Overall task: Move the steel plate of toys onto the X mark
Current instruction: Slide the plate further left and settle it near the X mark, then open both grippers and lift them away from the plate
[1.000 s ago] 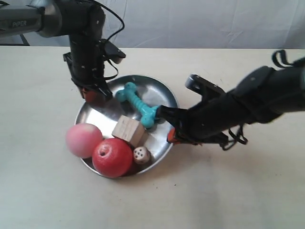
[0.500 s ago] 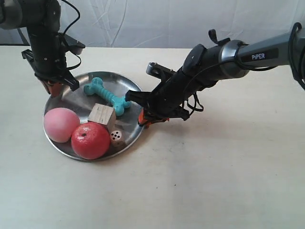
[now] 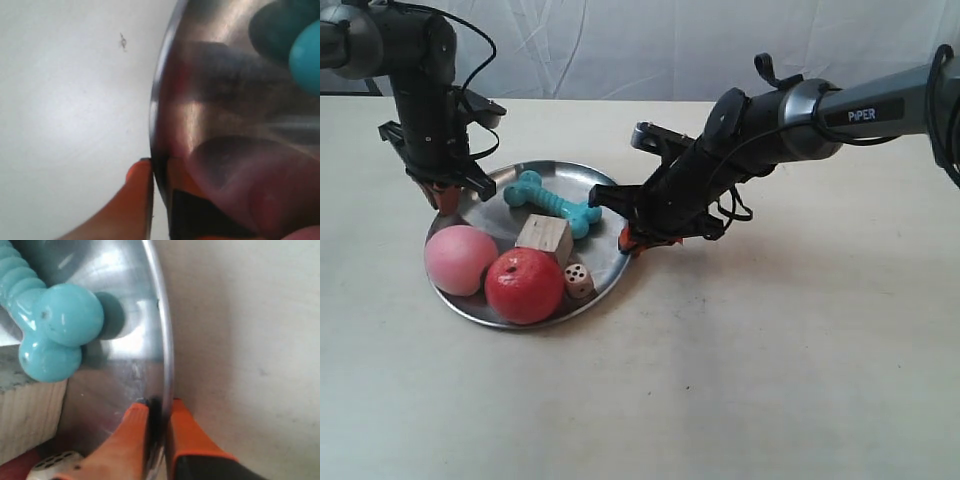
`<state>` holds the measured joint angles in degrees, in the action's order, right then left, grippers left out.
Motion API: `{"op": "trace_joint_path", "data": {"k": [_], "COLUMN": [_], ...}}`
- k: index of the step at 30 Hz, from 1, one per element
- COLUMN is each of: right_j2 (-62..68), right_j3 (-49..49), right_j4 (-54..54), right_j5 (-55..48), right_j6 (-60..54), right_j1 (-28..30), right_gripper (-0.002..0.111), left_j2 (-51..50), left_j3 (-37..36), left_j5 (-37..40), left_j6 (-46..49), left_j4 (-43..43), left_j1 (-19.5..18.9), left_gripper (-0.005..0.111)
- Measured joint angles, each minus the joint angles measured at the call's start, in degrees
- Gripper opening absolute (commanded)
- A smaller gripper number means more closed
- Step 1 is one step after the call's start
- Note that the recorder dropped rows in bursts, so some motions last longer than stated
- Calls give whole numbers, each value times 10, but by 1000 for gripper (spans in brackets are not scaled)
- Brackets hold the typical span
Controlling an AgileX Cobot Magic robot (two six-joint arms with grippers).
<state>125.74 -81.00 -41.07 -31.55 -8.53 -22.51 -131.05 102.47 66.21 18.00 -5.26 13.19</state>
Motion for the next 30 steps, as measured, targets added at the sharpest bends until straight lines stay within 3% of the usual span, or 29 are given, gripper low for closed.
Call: {"op": "trace_joint_path", "data": {"k": [5,11,16,23,28,30], "right_j2": [2,5,3,-16,-39,-39], "right_j3": [0,-3,-5,-6,-9,-10], "right_j4": [22,50,86,236,263,266], "right_j5": [11,31,30,17,15,8], "right_j6": [-3,3,13,118,141,142], "right_j1": [2,2,-1,-6,-6,-7], "right_gripper": [35,36,36,37,49,48], "left_j2": [-1,-1,-1,-1,8,10], "left_j3": [0,0,0,2,12,13], "left_j5": [-20,-28,-28,-24,-22,-22], "left_j6": [8,10,10,1,1,1], "left_j4": [22,58,60,75,91,92], "left_j1": [0,3,6,16,23,22], "left_gripper": [29,45,46,46,46,46]}}
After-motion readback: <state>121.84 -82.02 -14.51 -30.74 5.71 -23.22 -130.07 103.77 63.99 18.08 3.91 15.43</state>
